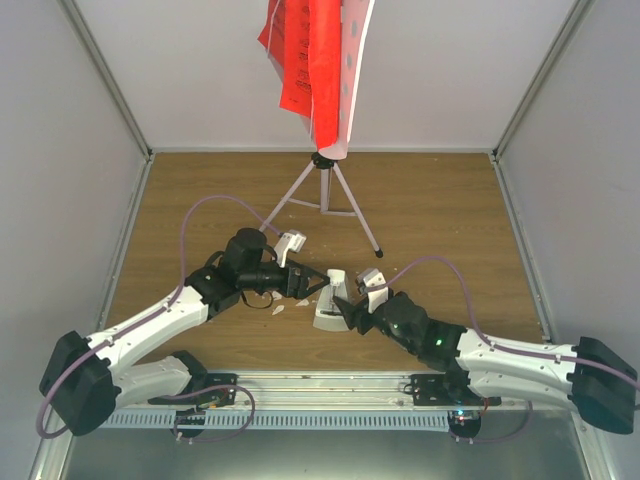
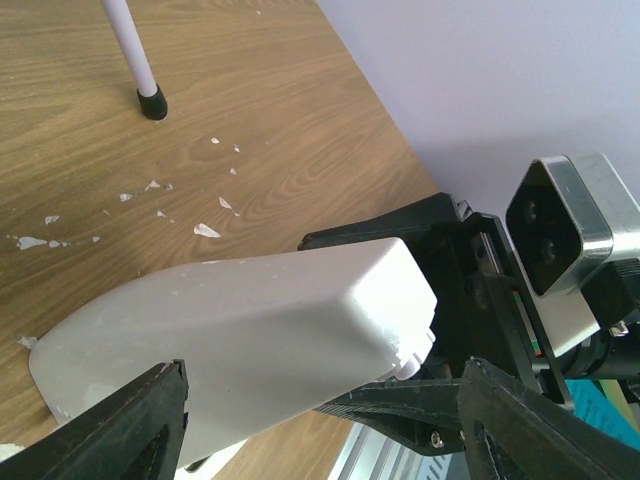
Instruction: Pack up the instrument practice props
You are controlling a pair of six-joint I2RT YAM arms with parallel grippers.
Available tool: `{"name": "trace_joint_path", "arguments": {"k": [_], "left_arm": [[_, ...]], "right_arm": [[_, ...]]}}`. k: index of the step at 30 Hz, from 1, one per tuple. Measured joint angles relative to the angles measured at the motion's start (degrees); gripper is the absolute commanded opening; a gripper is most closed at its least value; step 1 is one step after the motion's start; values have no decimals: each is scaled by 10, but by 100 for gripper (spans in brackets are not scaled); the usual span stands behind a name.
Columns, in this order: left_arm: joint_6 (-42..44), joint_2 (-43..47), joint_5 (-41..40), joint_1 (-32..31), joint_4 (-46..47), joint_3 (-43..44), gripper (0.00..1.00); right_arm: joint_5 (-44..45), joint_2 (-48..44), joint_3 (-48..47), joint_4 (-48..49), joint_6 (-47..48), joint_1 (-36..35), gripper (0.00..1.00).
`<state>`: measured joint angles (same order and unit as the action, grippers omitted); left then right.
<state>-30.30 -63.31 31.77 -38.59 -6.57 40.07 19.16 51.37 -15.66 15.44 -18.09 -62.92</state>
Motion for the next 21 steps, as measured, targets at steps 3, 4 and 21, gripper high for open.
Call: {"name": "trace_joint_path", "arguments": {"k": [3, 4, 21], "left_arm": [[1, 4, -1, 0, -2, 0, 76], [2, 5, -2, 0, -2, 0, 76], [24, 90, -116, 7, -57, -13, 96]], "right_arm": [[0, 0, 0, 0, 0, 0, 76], [0, 0, 0, 0, 0, 0, 77], [-7, -74, -82, -133, -6, 4, 100]]}}
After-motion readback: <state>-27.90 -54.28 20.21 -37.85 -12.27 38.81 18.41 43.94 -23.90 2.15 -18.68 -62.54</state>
